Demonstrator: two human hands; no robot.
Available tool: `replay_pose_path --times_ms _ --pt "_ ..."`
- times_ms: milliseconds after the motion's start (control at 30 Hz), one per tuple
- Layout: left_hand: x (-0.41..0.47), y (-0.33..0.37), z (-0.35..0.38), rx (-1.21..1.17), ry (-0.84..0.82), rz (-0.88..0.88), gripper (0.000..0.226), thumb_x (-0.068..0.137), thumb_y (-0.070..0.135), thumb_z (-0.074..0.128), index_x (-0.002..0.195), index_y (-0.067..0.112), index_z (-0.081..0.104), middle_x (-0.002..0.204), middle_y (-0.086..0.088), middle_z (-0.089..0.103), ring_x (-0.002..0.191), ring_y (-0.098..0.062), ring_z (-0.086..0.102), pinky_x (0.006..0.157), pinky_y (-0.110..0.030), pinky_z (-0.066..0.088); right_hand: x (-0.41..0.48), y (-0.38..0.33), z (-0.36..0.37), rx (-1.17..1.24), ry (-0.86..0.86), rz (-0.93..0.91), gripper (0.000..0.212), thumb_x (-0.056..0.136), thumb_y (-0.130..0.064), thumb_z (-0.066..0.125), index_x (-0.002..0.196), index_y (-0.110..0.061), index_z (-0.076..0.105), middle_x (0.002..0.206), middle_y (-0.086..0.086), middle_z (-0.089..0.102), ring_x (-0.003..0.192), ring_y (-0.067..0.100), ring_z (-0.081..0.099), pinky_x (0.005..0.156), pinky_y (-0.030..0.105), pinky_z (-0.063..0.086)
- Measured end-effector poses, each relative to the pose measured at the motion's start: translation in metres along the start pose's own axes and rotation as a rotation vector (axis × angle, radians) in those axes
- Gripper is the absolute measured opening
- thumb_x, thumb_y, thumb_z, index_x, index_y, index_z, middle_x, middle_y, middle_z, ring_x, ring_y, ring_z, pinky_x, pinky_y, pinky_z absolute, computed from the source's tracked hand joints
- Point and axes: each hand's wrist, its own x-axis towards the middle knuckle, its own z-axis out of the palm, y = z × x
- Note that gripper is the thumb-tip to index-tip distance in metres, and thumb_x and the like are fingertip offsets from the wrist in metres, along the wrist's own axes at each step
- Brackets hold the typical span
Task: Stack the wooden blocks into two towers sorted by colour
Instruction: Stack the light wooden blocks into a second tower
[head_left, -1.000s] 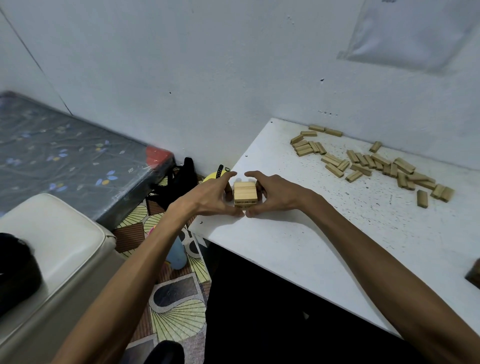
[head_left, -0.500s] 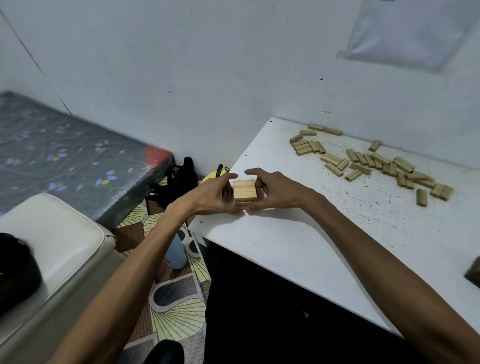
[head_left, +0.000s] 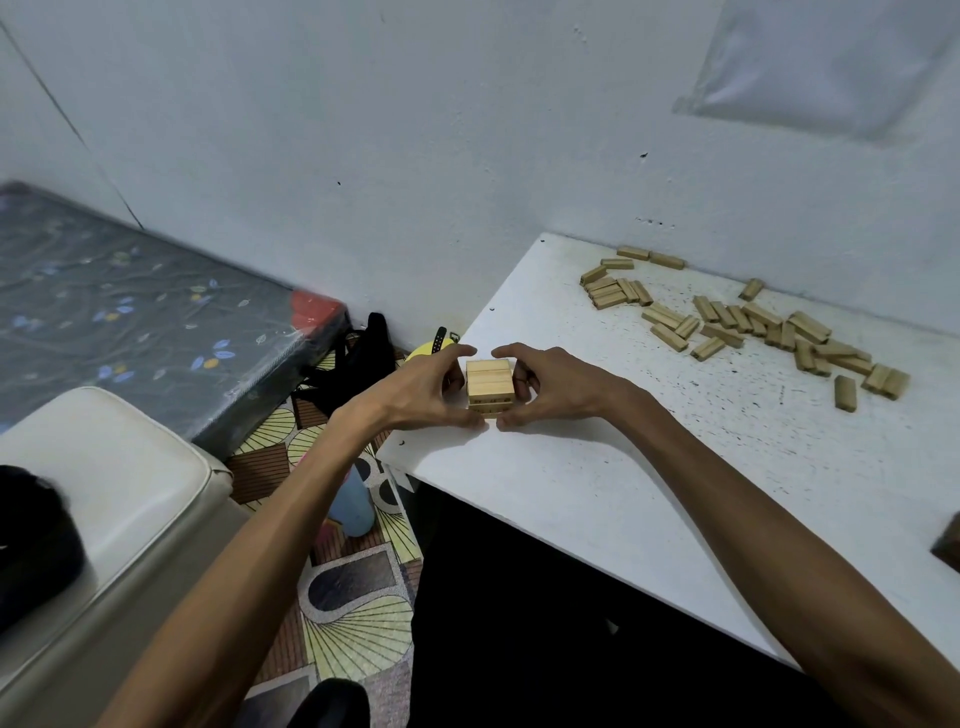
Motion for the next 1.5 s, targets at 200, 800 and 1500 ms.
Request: replay_pose_path --times_ms 200,800,1500 --pt "0.001 -0.001 0.001 -0.017 -0.018 0.010 0.095 0.078 0.041 0.088 0.155 0.017 0.037 0.106 0.005 0.062 0.093 -0.004 0.059 0.076 -0.020 0.044 -0.002 -0.005 0.000 -0.005 -0.005 -0.016 0.092 0.078 -0.042 0.089 0.153 -0.027 0.038 0.093 -0.008 0.063 0.077 0.002 0.057 0.068 0.019 0.038" --pt "-0.002 0.022 0.027 -0.979 0.517 -0.120 0.078 0.098 0.072 0.027 0.156 0.021 0.040 0.157 0.001 0.048 0.144 -0.007 0.044 0.119 -0.027 0.031 -0.017 -0.018 0.030 0.696 0.441 0.107 0.092 0.084 -0.082 0.037 0.157 -0.026 0.041 0.158 -0.009 0.047 0.144 0.003 0.041 0.124 0.033 0.027" --pt "0.022 0.046 0.058 -1.230 0.523 -0.218 0.093 0.095 0.078 0.019 0.166 0.019 0.014 0.172 0.008 0.019 0.155 -0.001 0.020 0.119 -0.021 0.019 0.015 -0.060 0.063 0.990 0.581 0.142 0.098 0.084 -0.087 0.022 0.160 -0.027 0.034 0.165 -0.012 0.035 0.151 0.001 0.030 0.129 0.038 0.019"
